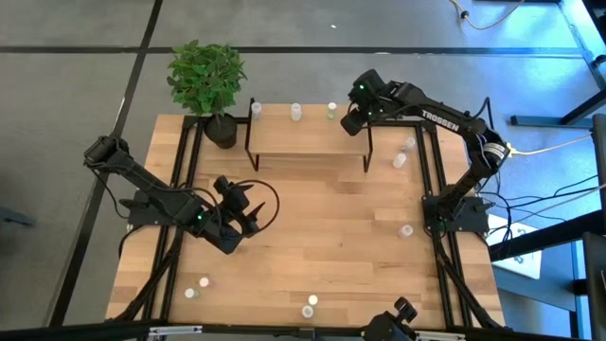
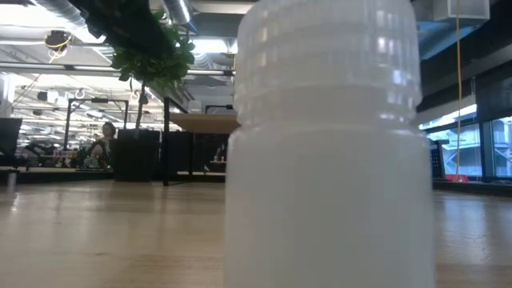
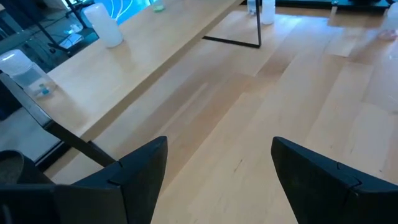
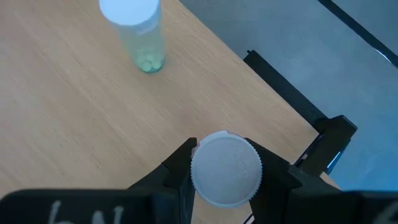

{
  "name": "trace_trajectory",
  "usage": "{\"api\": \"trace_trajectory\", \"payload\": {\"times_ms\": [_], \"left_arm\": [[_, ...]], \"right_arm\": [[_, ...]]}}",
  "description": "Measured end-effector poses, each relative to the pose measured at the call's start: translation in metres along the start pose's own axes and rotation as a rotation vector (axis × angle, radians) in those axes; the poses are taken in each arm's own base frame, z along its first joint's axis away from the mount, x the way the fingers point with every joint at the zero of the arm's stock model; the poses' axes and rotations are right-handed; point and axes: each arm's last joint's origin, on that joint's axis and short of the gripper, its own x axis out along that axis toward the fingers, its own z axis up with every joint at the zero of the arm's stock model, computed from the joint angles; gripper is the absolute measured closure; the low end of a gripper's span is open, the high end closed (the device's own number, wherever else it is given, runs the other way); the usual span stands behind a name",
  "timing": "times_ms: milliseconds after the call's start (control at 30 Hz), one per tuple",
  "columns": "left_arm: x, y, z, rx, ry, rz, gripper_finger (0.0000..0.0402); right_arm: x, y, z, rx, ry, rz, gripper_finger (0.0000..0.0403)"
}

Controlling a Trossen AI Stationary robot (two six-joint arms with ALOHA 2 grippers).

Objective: Pick and place medicine bottles onto shelf by color
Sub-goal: Put the top left pink pill bottle on the shelf

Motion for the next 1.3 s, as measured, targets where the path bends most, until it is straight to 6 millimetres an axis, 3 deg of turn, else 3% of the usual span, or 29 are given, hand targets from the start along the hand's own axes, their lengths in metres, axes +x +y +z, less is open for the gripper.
{"api": "trace_trajectory", "payload": {"times_ms": [1300], "left_arm": [[0.0000, 0.0000, 0.0000, 0.000, 0.000, 0.000, 0.0119]], "right_arm": [[0.0003, -0.0010, -0.0005, 0.027, 0.005, 0.004, 0.0287]]}}
